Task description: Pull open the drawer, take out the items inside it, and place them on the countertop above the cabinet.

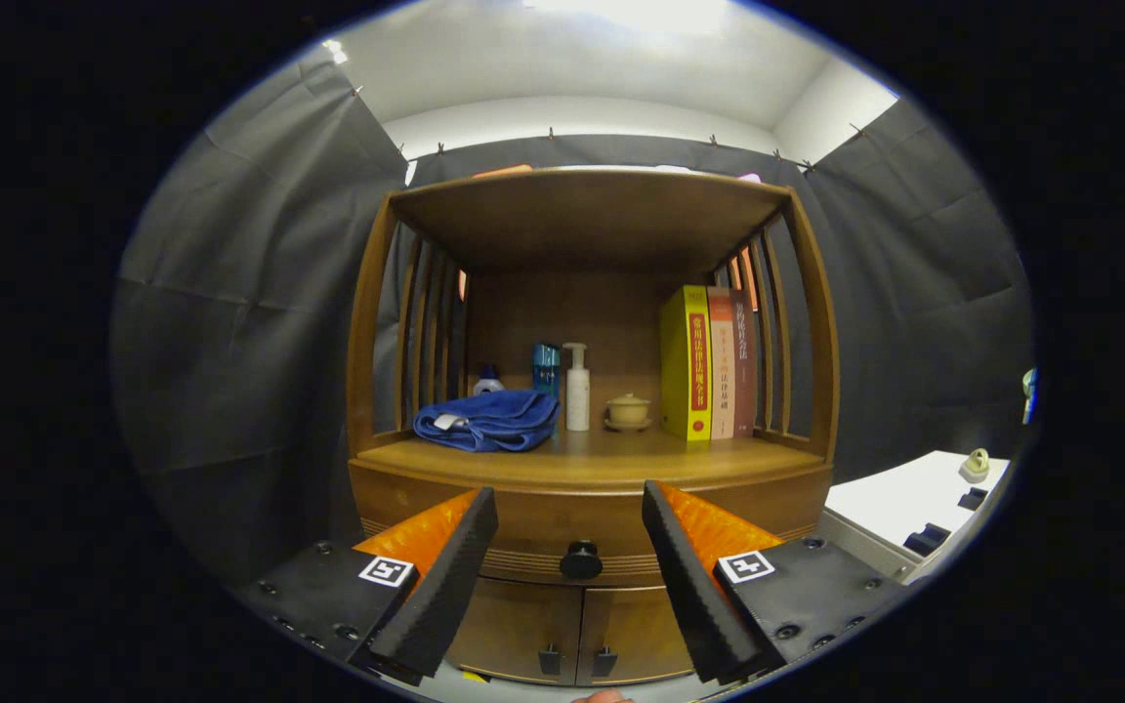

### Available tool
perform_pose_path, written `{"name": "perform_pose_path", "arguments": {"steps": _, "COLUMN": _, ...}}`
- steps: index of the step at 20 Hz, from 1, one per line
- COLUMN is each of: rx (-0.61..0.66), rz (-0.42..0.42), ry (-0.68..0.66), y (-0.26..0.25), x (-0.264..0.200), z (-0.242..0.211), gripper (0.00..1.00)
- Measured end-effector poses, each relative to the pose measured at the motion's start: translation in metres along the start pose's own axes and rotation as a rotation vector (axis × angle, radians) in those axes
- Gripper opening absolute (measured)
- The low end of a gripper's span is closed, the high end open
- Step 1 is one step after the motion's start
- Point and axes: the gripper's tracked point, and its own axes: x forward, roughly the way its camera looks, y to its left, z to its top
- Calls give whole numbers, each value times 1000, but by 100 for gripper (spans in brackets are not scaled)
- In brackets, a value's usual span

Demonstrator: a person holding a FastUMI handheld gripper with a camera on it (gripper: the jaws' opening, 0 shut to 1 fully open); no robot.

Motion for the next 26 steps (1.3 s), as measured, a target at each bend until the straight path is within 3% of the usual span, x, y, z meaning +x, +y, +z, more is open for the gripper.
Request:
{"name": "perform_pose_path", "arguments": {"steps": 11, "rx": -30, "rz": -44, "ry": 85, "y": -12, "x": 76, "z": -77, "gripper": 98}}
{"name": "perform_pose_path", "arguments": {"steps": 21, "rx": -47, "rz": -59, "ry": 140, "y": -17, "x": 94, "z": -107, "gripper": 98}}
{"name": "perform_pose_path", "arguments": {"steps": 26, "rx": -9, "rz": -66, "ry": 147, "y": -21, "x": 103, "z": -112, "gripper": 69}}
